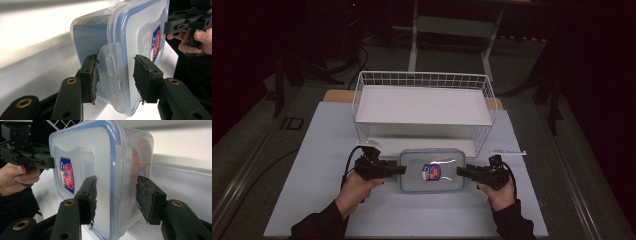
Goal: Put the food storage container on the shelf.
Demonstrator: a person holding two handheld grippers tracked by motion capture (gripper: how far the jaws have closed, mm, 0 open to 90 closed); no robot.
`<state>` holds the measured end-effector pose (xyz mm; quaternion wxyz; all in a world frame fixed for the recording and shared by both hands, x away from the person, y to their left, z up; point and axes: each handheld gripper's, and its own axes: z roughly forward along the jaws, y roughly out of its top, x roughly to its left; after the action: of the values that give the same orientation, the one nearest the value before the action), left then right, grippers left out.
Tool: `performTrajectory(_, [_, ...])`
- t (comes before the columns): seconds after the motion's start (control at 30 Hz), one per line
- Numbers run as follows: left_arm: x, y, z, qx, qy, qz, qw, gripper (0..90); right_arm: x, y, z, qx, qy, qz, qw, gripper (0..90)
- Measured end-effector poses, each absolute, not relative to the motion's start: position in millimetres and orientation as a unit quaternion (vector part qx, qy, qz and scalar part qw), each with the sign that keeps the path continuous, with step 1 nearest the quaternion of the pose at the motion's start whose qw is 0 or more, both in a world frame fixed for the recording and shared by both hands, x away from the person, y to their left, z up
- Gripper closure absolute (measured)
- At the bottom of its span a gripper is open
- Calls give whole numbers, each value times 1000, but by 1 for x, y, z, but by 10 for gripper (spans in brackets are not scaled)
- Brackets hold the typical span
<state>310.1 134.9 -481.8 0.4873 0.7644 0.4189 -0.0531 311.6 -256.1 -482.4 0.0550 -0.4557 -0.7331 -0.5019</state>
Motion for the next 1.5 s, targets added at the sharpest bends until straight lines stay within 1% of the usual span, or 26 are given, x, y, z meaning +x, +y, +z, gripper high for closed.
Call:
performTrajectory(0.2, [323,136,-479,765,420,-34,488,543,326,-252,-483,-450,-732,-510,44,517])
performTrajectory(0.43, [336,131,-480,758,411,6,506,533,343,-254,-485,-449,-724,-522,34,516])
performTrajectory(0.73, [345,128,-488,745,415,35,521,520,355,-254,-493,-442,-719,-537,13,515])
performTrajectory(0.8, [348,127,-493,743,407,53,529,514,358,-254,-494,-437,-716,-544,-1,514])
performTrajectory(0.93, [352,126,-498,735,415,51,534,508,362,-252,-495,-437,-717,-543,-15,514])
performTrajectory(1.0, [353,125,-497,735,416,51,534,508,365,-253,-497,-440,-713,-546,-9,514])
performTrajectory(1.07, [356,125,-496,748,395,73,528,508,367,-254,-499,-443,-709,-550,-3,514])
performTrajectory(1.27, [358,124,-498,747,390,78,533,508,371,-256,-503,-456,-695,-555,11,504])
performTrajectory(1.3, [360,122,-500,754,389,76,523,510,370,-255,-503,-459,-699,-549,-12,506])
performTrajectory(1.33, [361,123,-503,744,394,66,536,506,368,-253,-502,-456,-705,-542,-28,539])
performTrajectory(1.37, [362,123,-505,739,395,65,541,510,368,-252,-500,-455,-708,-538,-39,541])
performTrajectory(1.5, [364,123,-507,732,397,65,550,499,368,-252,-502,-464,-701,-540,-37,533])
